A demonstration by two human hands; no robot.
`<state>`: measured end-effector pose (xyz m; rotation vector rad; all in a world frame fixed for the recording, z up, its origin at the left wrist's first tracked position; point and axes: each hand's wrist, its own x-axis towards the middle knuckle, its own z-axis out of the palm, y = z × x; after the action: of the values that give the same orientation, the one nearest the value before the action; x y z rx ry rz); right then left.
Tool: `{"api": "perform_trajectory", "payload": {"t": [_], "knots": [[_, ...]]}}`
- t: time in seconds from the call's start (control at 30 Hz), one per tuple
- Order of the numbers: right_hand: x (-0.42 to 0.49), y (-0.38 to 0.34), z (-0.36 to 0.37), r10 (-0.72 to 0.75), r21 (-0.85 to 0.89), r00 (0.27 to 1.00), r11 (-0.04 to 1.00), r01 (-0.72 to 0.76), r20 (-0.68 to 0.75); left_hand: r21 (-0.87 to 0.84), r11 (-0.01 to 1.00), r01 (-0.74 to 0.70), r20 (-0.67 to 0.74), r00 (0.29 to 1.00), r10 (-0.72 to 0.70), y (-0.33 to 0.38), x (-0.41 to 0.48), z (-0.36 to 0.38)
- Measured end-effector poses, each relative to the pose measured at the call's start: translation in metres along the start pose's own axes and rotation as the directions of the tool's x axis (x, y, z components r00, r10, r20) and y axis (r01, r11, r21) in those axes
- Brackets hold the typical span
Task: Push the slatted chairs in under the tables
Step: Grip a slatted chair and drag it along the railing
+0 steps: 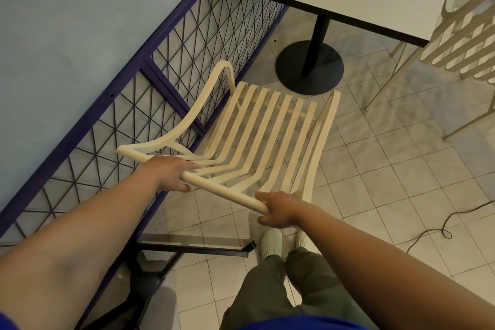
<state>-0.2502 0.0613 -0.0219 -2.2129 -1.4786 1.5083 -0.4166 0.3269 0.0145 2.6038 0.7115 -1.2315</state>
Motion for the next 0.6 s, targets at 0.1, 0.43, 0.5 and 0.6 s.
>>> {"api": "perform_trajectory", "payload": {"t": [0.1, 0.43, 0.5, 0.6], "knots": [[-0.007, -0.003, -0.006, 0.028, 0.030, 1.000, 0.999, -0.027, -0.011, -0.010, 1.000, -0.020, -0.013, 1.000, 0.019, 0.010, -0.007, 0.000], [-0.026, -0.006, -0.003, 0.036, -0.023, 0.999, 0.999, -0.036, -0.015, -0.017, 1.000, -0.026, -0.080, 0.997, 0.025, 0.026, -0.022, 0.000], [-0.022, -0.006, 0.003, 0.033, -0.020, 0.999, 0.999, -0.033, -0.010, 0.001, 1.000, -0.030, -0.076, 0.997, 0.030, 0.023, -0.014, 0.007], [-0.017, -0.010, 0.006, 0.021, -0.023, 1.000, 1.000, -0.021, 0.004, 0.015, 1.000, -0.021, -0.067, 0.998, 0.022, 0.011, -0.008, 0.015]]}}
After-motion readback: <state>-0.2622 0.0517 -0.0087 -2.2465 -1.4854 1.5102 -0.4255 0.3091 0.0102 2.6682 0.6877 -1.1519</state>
